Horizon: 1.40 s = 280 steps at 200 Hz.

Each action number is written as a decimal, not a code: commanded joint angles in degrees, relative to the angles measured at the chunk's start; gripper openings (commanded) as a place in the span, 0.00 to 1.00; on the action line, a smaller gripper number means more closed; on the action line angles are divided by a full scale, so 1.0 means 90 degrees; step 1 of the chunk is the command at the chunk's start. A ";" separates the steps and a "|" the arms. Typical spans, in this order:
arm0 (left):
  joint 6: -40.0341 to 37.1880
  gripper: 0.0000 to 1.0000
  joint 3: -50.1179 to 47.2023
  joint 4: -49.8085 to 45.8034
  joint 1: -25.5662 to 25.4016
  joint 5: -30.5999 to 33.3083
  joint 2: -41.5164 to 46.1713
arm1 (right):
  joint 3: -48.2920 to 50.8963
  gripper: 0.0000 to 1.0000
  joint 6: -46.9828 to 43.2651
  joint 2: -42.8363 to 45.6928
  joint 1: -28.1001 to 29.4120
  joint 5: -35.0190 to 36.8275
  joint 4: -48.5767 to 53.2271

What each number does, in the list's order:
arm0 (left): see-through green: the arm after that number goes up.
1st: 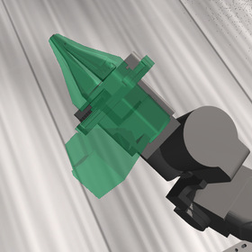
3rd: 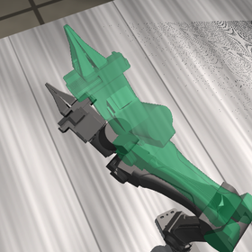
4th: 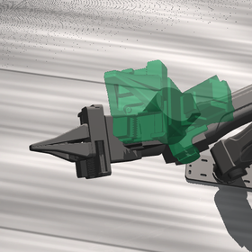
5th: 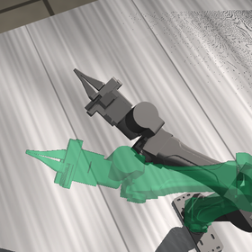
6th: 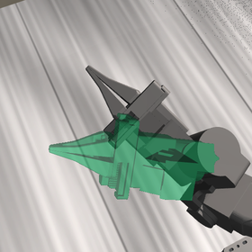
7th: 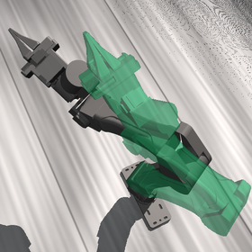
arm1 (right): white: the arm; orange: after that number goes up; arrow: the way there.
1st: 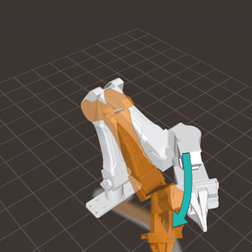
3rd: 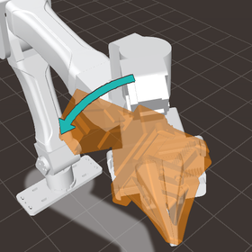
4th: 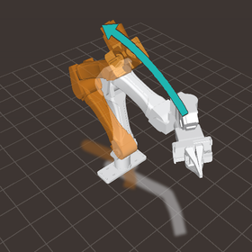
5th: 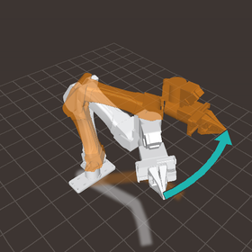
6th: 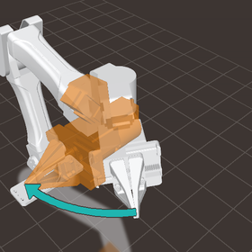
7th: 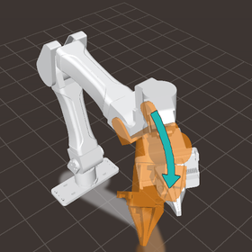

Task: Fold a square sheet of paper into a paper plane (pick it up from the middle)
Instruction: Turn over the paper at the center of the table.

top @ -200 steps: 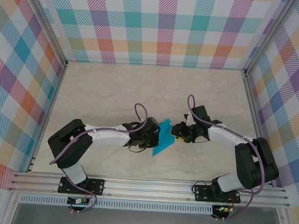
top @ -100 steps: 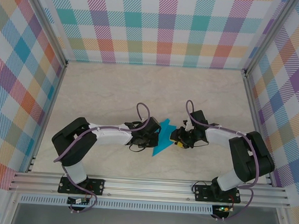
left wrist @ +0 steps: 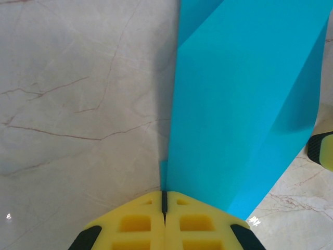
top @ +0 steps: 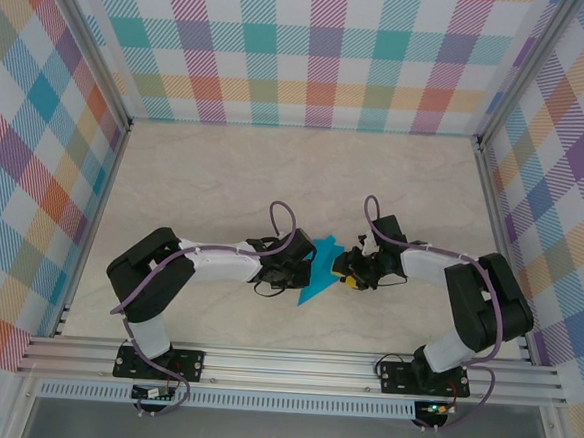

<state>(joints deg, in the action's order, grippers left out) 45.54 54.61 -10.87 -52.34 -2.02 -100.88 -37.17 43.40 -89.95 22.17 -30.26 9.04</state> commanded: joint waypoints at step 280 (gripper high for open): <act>0.0080 0.00 0.0074 -0.0276 0.0043 -0.0149 -0.0236 | -0.0152 0.44 -0.0176 -0.0269 0.0066 0.0198 -0.0271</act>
<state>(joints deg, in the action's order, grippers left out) 45.58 55.33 -11.97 -52.34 -2.07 -101.19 -38.11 42.61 -89.52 22.41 -25.45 8.69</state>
